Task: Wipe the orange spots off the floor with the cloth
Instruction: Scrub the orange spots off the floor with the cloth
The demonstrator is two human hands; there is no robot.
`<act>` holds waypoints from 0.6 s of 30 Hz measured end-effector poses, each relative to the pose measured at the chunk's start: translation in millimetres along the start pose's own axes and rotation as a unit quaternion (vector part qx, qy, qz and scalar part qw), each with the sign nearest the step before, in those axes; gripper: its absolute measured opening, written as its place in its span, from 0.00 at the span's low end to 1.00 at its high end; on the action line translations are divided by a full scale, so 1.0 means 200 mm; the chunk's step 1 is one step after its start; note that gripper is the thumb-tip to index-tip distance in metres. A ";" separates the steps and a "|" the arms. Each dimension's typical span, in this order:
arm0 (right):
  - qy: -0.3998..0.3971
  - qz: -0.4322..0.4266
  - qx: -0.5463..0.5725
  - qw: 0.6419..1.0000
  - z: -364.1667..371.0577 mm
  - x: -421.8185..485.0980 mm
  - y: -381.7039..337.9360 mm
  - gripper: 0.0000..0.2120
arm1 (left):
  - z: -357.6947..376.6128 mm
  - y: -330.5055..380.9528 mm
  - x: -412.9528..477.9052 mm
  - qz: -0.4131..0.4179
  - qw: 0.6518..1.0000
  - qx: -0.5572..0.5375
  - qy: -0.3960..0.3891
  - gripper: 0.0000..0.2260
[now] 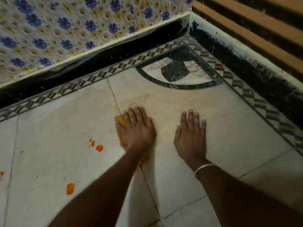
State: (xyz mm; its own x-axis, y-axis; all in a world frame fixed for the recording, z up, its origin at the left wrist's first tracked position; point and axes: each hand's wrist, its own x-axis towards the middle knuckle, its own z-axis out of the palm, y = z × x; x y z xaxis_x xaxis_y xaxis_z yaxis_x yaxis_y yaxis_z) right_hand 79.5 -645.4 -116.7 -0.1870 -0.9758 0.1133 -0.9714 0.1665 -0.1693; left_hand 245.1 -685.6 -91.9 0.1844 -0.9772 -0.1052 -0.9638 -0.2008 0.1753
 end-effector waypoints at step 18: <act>0.033 -0.016 0.035 0.999 -0.02 -0.02 0.01 0.27 | -0.38 0.00 0.15 -0.032 0.958 -0.277 0.063 0.10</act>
State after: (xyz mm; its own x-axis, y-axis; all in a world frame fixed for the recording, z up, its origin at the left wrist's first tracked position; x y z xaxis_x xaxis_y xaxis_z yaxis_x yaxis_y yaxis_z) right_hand 76.7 -641.2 -113.9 -0.1682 -0.9685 0.1837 -0.9647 0.1235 -0.2326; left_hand 265.5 -719.8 -20.1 0.2955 -0.9551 -0.0201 -0.7057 -0.2325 0.6693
